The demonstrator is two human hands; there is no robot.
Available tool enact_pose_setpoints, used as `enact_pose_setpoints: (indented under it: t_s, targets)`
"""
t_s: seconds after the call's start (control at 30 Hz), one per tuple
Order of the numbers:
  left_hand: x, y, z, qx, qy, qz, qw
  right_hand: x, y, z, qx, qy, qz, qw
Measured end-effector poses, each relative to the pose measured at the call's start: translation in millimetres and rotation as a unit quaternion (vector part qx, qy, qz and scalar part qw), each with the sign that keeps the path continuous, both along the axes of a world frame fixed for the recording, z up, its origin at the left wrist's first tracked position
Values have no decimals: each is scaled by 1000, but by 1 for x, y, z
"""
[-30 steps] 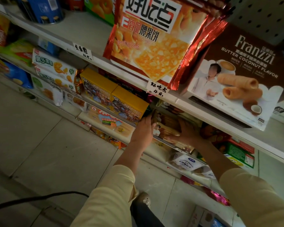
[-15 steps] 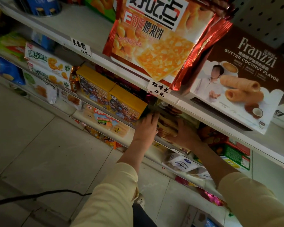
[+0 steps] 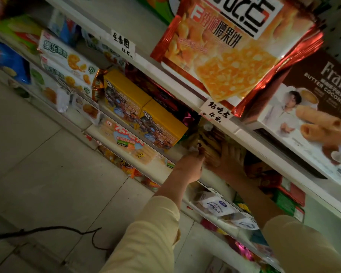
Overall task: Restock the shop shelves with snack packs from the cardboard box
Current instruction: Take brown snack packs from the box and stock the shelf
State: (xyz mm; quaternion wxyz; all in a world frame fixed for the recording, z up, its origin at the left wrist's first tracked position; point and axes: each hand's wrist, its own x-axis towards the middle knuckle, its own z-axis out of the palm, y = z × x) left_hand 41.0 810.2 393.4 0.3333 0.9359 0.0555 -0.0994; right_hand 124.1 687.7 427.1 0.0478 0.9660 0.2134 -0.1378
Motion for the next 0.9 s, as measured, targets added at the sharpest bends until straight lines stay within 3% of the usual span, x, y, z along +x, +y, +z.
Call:
enact_pose_setpoints:
  t_s: [0.23, 0.43, 0.77, 0.9]
  targets:
    - [2, 5, 4, 47, 31, -14, 998, -9, -3, -6, -62, -82, 59, 993]
    - [-1, 8, 9, 85, 21, -11, 996, -12, 2, -6, -104, -62, 49, 991]
    - [-15, 8, 31, 24, 62, 6, 998, -37, 5, 25, -82, -51, 65, 993]
    - [-19, 1, 65, 6, 63, 22, 998, -61, 1, 46, -7, -17, 56, 998]
